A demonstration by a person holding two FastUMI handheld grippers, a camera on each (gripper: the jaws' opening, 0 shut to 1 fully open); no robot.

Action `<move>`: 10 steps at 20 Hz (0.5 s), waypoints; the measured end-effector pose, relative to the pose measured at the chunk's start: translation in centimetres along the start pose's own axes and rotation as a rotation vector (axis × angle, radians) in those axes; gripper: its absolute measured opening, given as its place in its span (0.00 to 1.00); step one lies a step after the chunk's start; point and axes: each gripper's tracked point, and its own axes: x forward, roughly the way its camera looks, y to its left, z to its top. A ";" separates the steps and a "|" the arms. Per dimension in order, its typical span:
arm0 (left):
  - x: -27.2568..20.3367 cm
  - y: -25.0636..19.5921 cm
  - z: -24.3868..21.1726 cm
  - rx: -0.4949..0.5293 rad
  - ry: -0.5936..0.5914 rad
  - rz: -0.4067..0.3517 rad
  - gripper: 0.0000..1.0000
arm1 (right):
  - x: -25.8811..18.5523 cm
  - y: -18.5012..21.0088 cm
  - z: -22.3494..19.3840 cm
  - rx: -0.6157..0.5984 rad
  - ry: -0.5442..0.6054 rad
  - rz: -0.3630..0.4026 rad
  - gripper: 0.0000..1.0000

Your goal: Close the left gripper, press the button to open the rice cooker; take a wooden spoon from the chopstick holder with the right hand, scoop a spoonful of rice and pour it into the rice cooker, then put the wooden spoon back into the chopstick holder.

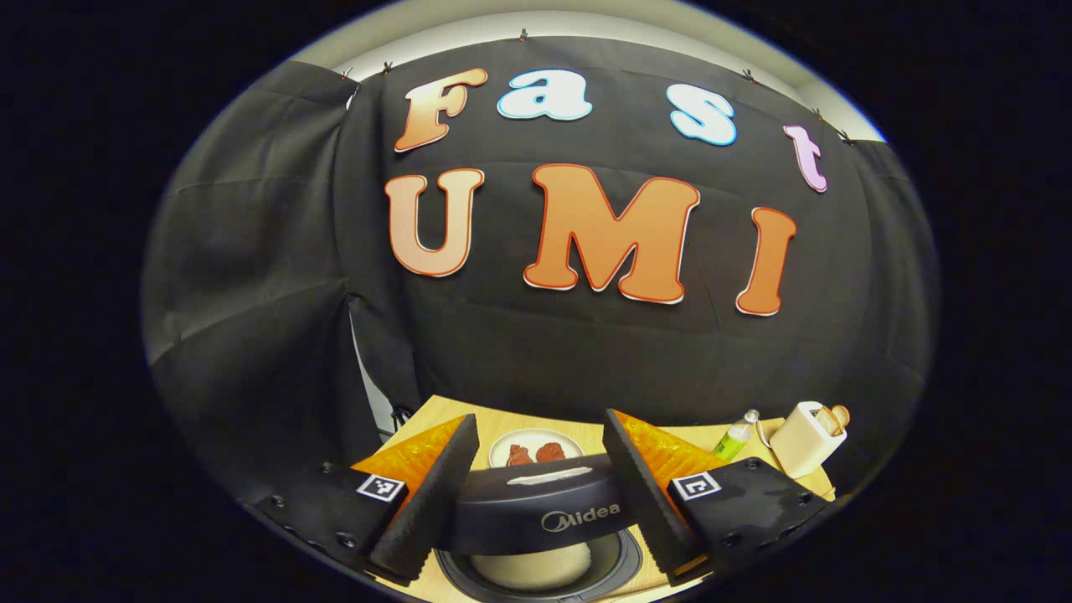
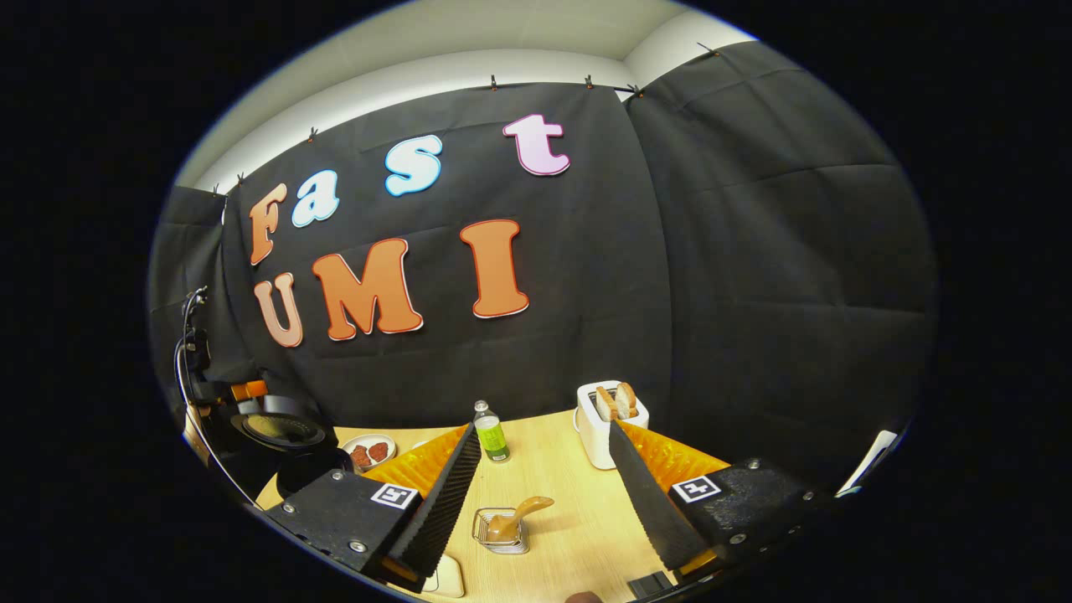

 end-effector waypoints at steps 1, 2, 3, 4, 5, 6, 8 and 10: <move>-0.8 -0.3 -1.2 0.003 0.001 0.003 1.00 | 0.0 0.4 -0.1 -0.003 0.004 0.015 0.95; -1.5 -0.5 -2.4 0.003 0.011 0.003 1.00 | 0.1 0.8 -0.2 -0.004 0.009 0.031 0.95; -2.0 -0.8 -3.9 0.000 0.020 0.002 1.00 | 0.1 1.2 -0.4 -0.006 0.014 0.047 0.95; -2.6 -1.0 -5.1 -0.001 0.028 0.000 1.00 | 0.1 1.4 -0.7 -0.007 0.022 0.059 0.95; -3.1 -1.3 -6.4 0.004 0.035 0.000 1.00 | 0.0 1.6 -0.9 -0.007 0.028 0.072 0.95; -3.5 -1.4 -7.7 0.009 0.041 0.001 1.00 | -0.1 1.7 -1.2 -0.007 0.032 0.082 0.95; -4.0 -1.6 -10.1 0.016 0.052 0.006 1.00 | -0.3 1.8 -1.9 -0.015 0.047 0.096 0.95; -4.3 -1.6 -12.1 0.034 0.055 0.021 1.00 | -0.6 1.4 -2.2 -0.025 0.055 0.101 0.95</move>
